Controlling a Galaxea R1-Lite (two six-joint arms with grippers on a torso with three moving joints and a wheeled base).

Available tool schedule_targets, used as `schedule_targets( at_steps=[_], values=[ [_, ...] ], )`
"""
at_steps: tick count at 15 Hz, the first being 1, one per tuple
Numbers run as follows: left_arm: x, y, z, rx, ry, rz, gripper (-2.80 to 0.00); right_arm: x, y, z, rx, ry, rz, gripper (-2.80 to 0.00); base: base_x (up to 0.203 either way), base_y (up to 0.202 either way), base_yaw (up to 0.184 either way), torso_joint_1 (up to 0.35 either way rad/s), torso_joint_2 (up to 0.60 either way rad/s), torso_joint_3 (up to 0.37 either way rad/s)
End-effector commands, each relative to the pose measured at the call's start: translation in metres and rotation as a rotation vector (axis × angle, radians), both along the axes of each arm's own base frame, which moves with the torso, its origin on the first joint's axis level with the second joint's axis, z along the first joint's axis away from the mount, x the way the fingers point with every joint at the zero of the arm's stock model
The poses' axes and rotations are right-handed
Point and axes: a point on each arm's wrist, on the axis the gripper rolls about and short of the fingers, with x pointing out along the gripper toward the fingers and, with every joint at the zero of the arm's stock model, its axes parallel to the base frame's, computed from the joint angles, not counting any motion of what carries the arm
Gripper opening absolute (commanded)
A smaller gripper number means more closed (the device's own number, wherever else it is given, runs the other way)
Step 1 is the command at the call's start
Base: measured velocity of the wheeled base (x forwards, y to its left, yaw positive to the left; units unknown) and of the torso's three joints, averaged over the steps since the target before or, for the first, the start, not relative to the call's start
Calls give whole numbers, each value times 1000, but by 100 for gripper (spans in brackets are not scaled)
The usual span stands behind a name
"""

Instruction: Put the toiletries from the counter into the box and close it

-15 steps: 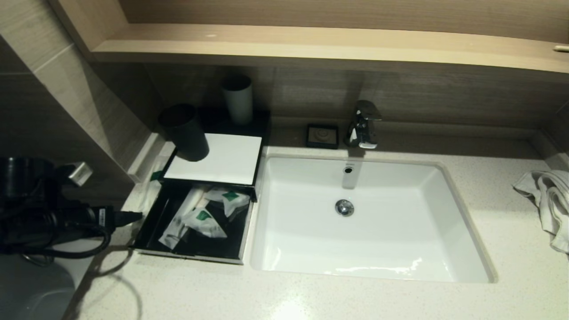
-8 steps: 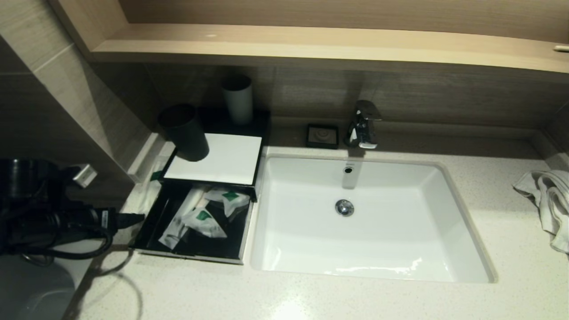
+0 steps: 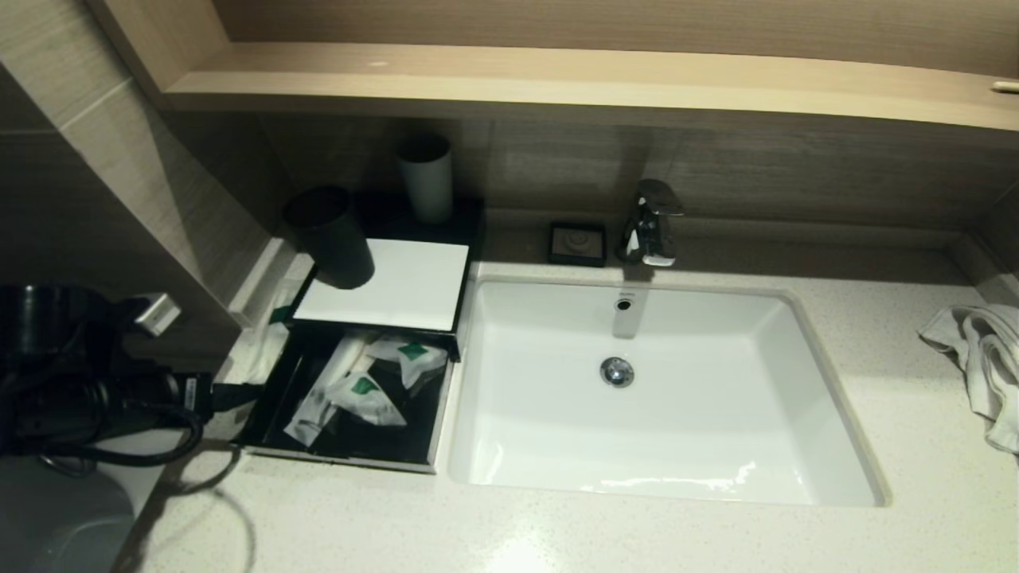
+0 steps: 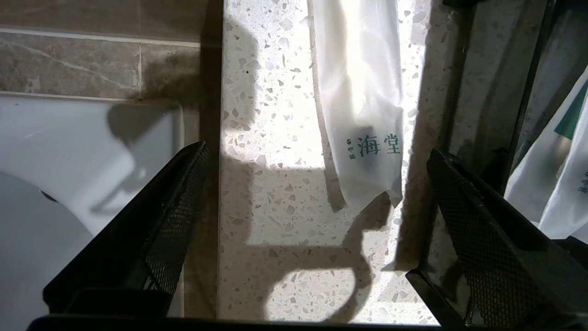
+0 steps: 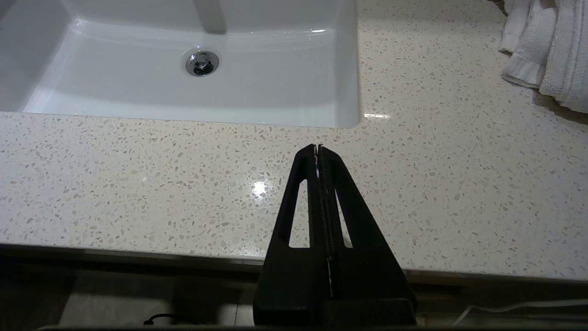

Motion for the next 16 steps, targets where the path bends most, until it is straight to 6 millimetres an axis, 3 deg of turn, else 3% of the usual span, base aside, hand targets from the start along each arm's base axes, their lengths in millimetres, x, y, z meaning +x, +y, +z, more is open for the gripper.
schedule_targets(
  at_steps=[1, 16],
  values=[
    [1, 0, -1, 2, 1, -4, 0, 0, 0, 0, -1, 0, 0, -280, 0, 0, 0, 0, 0, 0],
    [15, 3, -12, 26, -18, -21, 0, 0, 0, 0, -1, 0, 1, -280, 0, 0, 0, 0, 0, 0]
  ],
)
